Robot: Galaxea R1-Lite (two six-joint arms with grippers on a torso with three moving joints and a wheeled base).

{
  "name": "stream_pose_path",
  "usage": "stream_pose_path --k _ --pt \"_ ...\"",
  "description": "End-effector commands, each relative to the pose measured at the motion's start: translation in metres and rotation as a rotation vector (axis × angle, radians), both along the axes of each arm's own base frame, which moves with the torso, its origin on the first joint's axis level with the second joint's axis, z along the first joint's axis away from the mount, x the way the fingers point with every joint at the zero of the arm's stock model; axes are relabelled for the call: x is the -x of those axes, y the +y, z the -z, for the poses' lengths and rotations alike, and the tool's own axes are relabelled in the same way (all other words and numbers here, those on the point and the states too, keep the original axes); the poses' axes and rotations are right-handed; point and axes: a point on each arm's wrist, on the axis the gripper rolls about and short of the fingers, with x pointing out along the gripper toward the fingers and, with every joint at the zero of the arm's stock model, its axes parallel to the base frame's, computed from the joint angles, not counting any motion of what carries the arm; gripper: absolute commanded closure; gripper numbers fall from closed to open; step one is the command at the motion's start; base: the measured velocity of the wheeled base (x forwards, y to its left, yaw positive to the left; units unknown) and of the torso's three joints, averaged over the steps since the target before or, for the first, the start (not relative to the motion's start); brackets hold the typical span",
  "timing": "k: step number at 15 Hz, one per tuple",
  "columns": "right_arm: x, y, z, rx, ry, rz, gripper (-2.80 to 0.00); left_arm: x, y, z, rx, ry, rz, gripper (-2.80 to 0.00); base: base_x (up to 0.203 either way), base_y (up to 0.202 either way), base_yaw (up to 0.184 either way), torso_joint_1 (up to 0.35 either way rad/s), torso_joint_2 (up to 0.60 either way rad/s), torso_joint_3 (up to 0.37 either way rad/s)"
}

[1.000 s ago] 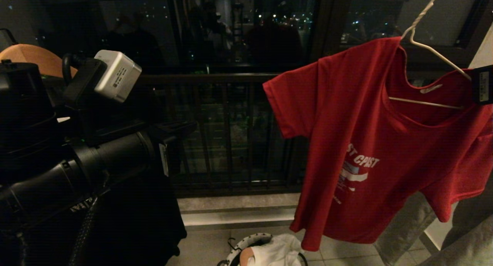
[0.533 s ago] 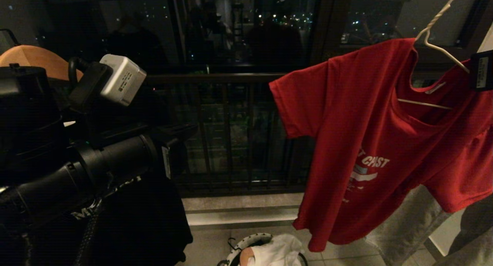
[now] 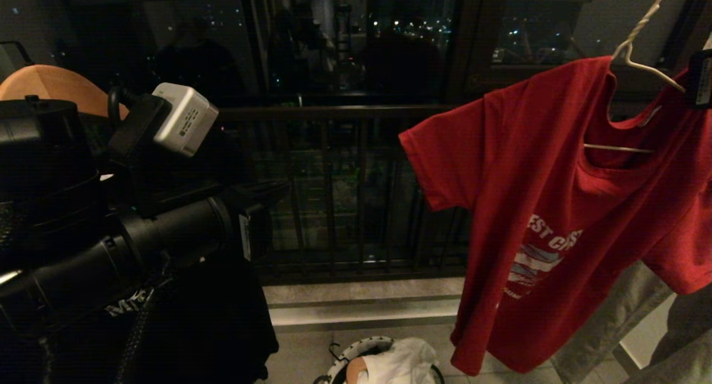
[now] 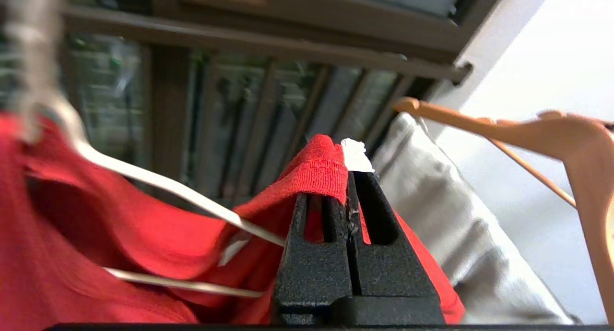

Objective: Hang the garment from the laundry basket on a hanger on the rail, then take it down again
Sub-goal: Take the clothes off the clothes rack

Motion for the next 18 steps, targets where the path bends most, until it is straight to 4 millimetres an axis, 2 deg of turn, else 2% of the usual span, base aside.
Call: stream_pose_path --k 1,4,8,12,18 --pt "0.0 0.003 -0.005 -0.002 -0.019 -0.017 0.0 0.0 0.0 0.0 0.002 -0.002 0.0 0.0 0.0 0.0 0.0 0.0 0.0 0.0" --pt "0.001 0.012 -0.006 -0.004 -0.022 -0.058 0.0 0.001 0.001 -0.001 0.005 -0.006 -0.002 0.0 0.0 0.0 0.0 0.0 0.0 0.0" --pt "-0.004 0.015 -0.006 -0.006 -0.046 -0.077 0.0 0.003 0.003 -0.004 0.012 -0.013 -0.003 0.0 0.0 0.0 0.0 0.0 0.0 0.0" --pt "-0.008 0.017 -0.007 -0.006 -0.062 -0.114 0.0 0.003 0.001 0.005 -0.032 -0.006 0.008 0.0 0.0 0.0 0.0 0.0 0.0 0.0" --pt "-0.007 0.022 -0.008 0.0 -0.066 -0.158 0.0 0.005 0.003 0.003 -0.018 -0.01 0.001 0.0 0.0 0.0 0.0 0.0 0.0 0.0"
